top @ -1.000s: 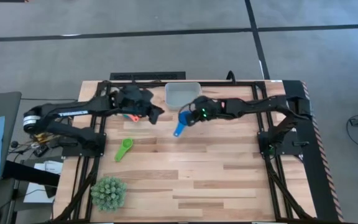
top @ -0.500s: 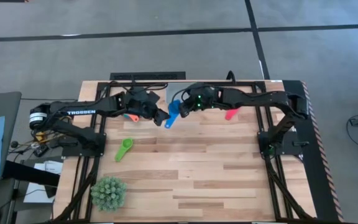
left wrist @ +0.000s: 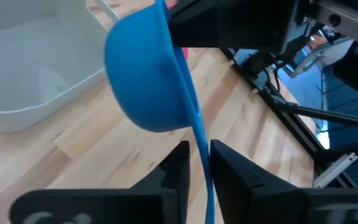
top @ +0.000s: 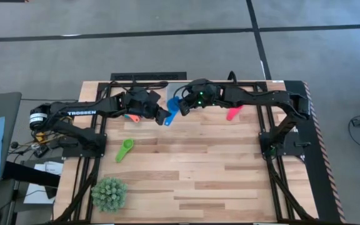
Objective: Nest measuring cups in basket
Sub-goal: Stack the blue measuring cup on the orange measuring cup
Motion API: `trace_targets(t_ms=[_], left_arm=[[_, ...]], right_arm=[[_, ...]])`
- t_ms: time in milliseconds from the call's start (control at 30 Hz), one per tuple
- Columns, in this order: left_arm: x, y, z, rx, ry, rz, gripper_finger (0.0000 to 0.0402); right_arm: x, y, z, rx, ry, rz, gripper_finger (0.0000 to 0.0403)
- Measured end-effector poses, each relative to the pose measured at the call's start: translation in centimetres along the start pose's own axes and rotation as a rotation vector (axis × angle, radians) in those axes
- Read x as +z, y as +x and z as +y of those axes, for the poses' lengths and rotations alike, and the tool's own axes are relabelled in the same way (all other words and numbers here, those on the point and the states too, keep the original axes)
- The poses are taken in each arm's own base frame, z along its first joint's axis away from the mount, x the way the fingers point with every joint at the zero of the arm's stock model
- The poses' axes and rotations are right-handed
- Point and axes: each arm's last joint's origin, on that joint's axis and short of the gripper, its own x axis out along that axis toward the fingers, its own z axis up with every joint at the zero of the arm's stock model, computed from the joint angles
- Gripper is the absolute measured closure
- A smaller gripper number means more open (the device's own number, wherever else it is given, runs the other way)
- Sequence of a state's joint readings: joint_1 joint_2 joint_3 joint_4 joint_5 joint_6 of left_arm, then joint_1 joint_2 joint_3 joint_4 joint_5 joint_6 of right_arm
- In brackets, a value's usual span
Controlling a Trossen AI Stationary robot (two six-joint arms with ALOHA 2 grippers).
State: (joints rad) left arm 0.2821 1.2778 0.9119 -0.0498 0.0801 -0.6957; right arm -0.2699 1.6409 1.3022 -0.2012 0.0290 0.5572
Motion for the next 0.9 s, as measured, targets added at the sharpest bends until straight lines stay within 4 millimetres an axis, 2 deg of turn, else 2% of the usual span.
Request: trace_targets(t_ms=[200, 333, 467, 667, 767, 900], left_arm=[[-0.1, 0.0, -0.1, -0.006, -0.055, 0.005, 0.0396], [-0.6, -0.7, -0.9, 0.086, -0.117, -0.076, 0.04], [-2.1, -2.8, -1.5, 0.32, -0.226, -0.201, 0.0401], [-4.0, -6.7, -0.9, 0.59, -0.392, -0.351, 0.0401], [-4.5, -8.2, -0.2, 0.668, -0.458, -0.411, 0.0401], [-5.1, -9.5, 0.7, 0.724, -0.519, -0.447, 0.0401]], right_arm=[[0.2, 0.0, 0.1, 0.014, -0.036, -0.018, 0.0385], [0.4, -0.2, -0.1, 0.008, -0.026, -0.017, 0.0345], [1.0, -1.0, -0.6, -0.005, -0.017, -0.025, 0.0287], [1.6, -1.6, -1.7, -0.044, -0.075, -0.017, 0.0218], [1.6, -1.6, -2.2, -0.053, -0.092, 0.003, 0.0201], [1.7, -1.6, -2.5, -0.041, -0.1, 0.019, 0.0197]])
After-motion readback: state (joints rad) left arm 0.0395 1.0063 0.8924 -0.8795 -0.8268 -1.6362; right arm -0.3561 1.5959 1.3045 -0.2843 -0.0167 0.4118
